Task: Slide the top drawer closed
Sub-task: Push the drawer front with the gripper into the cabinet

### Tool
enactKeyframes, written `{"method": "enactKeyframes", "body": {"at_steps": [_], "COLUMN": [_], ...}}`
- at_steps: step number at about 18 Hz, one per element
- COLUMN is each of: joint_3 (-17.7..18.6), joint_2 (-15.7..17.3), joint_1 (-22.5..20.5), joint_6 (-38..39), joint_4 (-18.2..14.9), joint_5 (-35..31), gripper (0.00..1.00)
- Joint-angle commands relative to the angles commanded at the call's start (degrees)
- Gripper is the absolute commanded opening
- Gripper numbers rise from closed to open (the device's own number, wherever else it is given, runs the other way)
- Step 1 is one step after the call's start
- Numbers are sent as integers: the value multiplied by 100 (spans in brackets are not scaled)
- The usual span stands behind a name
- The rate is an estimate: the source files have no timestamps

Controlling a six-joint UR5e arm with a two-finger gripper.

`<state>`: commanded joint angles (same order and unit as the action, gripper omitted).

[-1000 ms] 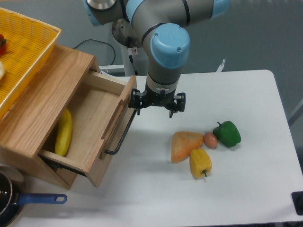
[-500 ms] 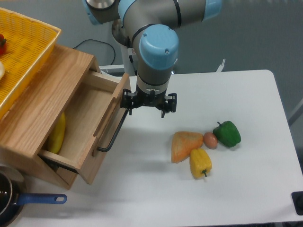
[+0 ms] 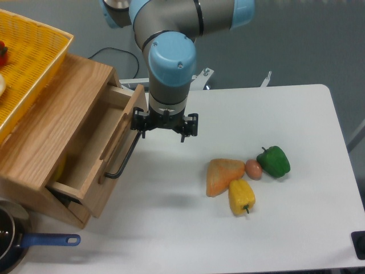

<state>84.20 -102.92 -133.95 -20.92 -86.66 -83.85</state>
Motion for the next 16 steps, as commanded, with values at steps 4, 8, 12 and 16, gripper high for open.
{"method": "enactKeyframes", "body": {"at_steps": [4,8,12,16], "joint_3": [18,18,26,105], "joint_2": [0,0,17,53], "joint_1": [123,211,255,255], "joint_6": [36,97,106,106], "joint_4": [9,9,0,0], "joint_5": [9,26,44,44], "gripper": [100,100,100,100]}}
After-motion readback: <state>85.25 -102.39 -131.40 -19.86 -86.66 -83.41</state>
